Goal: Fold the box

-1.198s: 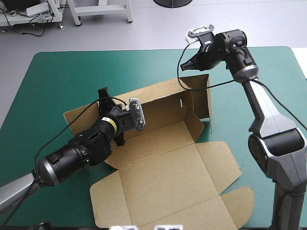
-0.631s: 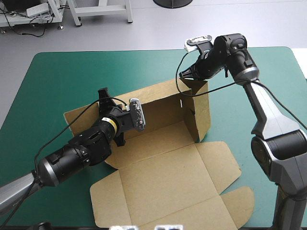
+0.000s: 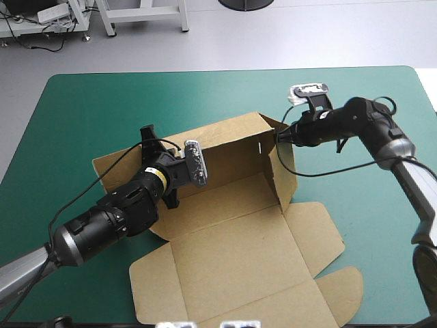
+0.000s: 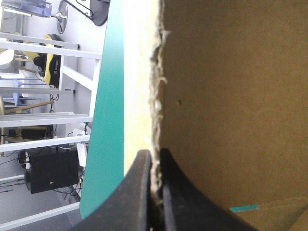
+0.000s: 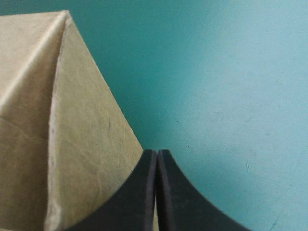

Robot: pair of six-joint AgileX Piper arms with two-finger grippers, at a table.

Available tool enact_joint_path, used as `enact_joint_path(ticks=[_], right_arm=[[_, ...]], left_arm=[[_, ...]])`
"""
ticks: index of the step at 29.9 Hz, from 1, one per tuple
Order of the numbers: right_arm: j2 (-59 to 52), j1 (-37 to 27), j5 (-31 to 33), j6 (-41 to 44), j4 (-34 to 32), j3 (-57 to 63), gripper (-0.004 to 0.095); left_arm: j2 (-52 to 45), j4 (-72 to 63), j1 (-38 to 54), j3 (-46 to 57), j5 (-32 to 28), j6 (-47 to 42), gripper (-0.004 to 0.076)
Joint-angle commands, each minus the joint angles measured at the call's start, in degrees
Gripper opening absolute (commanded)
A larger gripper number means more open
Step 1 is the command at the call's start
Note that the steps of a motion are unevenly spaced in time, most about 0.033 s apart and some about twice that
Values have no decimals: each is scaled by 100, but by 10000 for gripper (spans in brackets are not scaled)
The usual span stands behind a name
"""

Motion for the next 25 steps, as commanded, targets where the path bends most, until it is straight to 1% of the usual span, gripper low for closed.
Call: enact_joint_path(ticks=[1,3,6,8,10,16,20,25], right_arm=[[-669,-223,-795,-1261,1074,705,-6],[-865,-322,-1060,-2254,1990,1153,-5],[-1060,-426,-1168,-3414,3095,1615,-5],[-1136,-469,-1137,-3916,3529,1794,-5],[-1192,-482,-1122,-4062,3667,1872,-5],[-1289,-519,-986,-4021,4069,1755,-5],[-1324,-519,-653,-4320,4122,1708,-4],[-1312,-519,-579,-4464,3945,1720,-4]], left_arm=[[-116,-218,-39,-95,-349,-103,-6],[-116,-218,-39,-95,-363,-103,-6],[-116,-218,-39,-95,-363,-103,-6],[-116,-218,-39,-95,-352,-103,-6],[-116,-218,-39,-95,-352,-103,-6],[-116,-229,-39,-95,-331,-103,-6],[-116,-229,-39,-95,-331,-103,-6],[-116,-229,-39,-95,-331,-103,-6]])
